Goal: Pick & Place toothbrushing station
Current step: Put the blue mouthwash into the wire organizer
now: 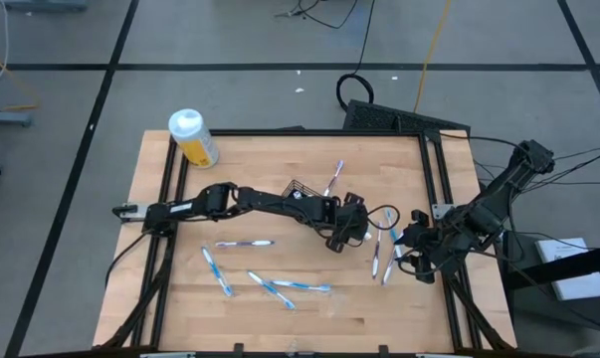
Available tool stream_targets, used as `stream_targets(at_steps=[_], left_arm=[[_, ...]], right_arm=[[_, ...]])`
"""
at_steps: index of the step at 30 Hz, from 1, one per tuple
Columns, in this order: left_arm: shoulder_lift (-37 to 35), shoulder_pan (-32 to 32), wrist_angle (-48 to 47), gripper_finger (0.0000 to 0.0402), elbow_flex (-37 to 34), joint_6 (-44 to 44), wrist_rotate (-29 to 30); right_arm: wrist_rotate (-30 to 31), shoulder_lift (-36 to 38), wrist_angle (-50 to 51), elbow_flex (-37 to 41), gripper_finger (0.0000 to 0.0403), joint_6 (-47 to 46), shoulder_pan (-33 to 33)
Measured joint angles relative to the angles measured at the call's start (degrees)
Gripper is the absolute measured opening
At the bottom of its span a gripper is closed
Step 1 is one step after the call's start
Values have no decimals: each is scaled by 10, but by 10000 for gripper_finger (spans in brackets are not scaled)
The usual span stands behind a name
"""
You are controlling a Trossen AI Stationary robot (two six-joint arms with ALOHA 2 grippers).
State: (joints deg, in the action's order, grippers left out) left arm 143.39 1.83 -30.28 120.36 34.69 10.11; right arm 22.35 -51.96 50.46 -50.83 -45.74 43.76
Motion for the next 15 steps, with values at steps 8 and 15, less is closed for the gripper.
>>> stream_targets(at_steps=[8, 15], left_arm=[[10, 0, 10, 232, 2, -3, -10], [10, -3, 9, 155, 2, -18, -11]], right_arm=[[0, 0, 0, 0, 199, 0, 0], [0, 0, 0, 0, 199, -1, 0]])
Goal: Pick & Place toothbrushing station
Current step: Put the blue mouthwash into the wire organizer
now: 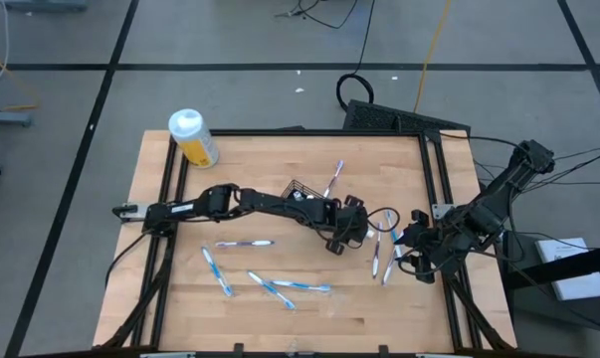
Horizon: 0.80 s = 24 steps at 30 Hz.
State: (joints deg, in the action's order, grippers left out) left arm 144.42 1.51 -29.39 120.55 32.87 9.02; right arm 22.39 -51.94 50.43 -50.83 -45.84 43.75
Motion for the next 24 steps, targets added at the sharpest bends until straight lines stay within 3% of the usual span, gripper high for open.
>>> stream_targets(at_steps=[7, 24], left_arm=[[0, 0, 9, 72, 0, -10, 1], [-6, 11, -9, 70, -1, -116, 46]], right_arm=[[0, 0, 0, 0, 199, -1, 0], [5, 0, 0, 0, 199, 3, 0]])
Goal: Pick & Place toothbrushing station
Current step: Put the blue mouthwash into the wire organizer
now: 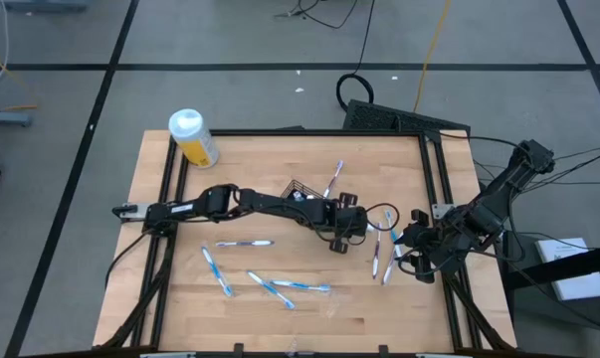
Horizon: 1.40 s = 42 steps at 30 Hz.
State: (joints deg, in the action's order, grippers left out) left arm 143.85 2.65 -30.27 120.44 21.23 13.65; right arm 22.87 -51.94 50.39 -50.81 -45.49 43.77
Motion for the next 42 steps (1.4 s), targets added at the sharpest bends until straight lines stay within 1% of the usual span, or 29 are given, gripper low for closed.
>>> stream_targets(at_steps=[5, 8, 13, 18, 24, 28, 32, 35, 37, 39, 42], left_arm=[[0, 21, 0, 70, 0, -9, 1], [-5, 35, -8, 70, 0, -14, 15], [-25, 54, -26, 70, 0, -38, 15], [-32, 74, -59, 70, 0, -58, 16], [-32, 92, -130, 70, 0, -93, 15], [-37, 107, -168, 70, 0, -104, 30], [-54, 121, -201, 70, -4, -125, 34], [-81, 129, -200, 70, -36, -145, 34], [-109, 133, -184, 70, -77, -158, 34], [-146, 136, -151, 70, -138, -172, 29], [-213, 136, -59, 70, -254, -199, -12]], right_arm=[[-1, 0, 0, 0, 199, -2, 0], [-1, 0, 0, 0, 199, -2, 0], [-2, 0, 0, 0, 199, -3, 0], [-2, 0, 0, 0, 199, -4, 8], [-2, 0, 0, 0, 199, -18, 24], [10, 0, 0, 0, 199, -18, 32], [11, 0, 0, 0, 199, -18, 37], [11, 0, -3, 0, 199, -18, 37], [11, 0, -4, 0, 199, -18, 38], [11, 0, -5, 0, 199, -17, 38], [11, 0, -11, 0, 199, -11, 38]])
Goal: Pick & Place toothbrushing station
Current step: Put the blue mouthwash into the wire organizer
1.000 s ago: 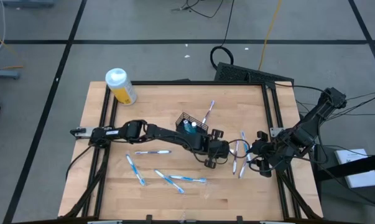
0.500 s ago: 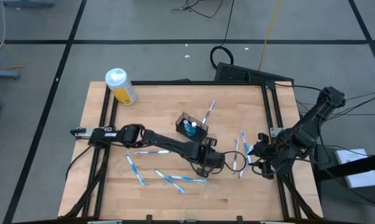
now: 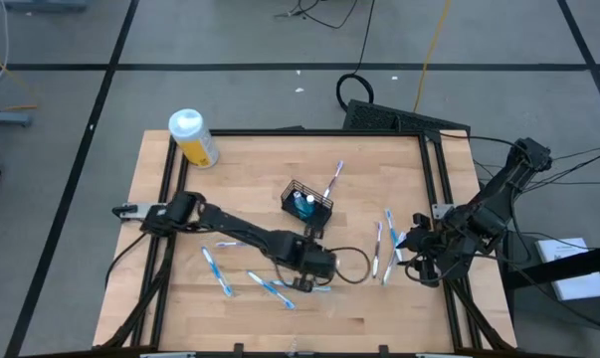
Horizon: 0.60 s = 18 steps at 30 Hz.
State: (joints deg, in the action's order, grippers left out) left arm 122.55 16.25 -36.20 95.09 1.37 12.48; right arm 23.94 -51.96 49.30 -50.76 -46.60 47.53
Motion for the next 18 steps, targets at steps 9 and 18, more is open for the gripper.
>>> stream_targets(at_steps=[9, 18], left_arm=[[-256, 10, 307, 113, -342, -61, 2], [-443, 29, 694, 82, -643, -80, 60]], right_arm=[[2, 0, -21, 0, 199, 19, 0], [17, -1, -102, 30, 199, 57, -15]])
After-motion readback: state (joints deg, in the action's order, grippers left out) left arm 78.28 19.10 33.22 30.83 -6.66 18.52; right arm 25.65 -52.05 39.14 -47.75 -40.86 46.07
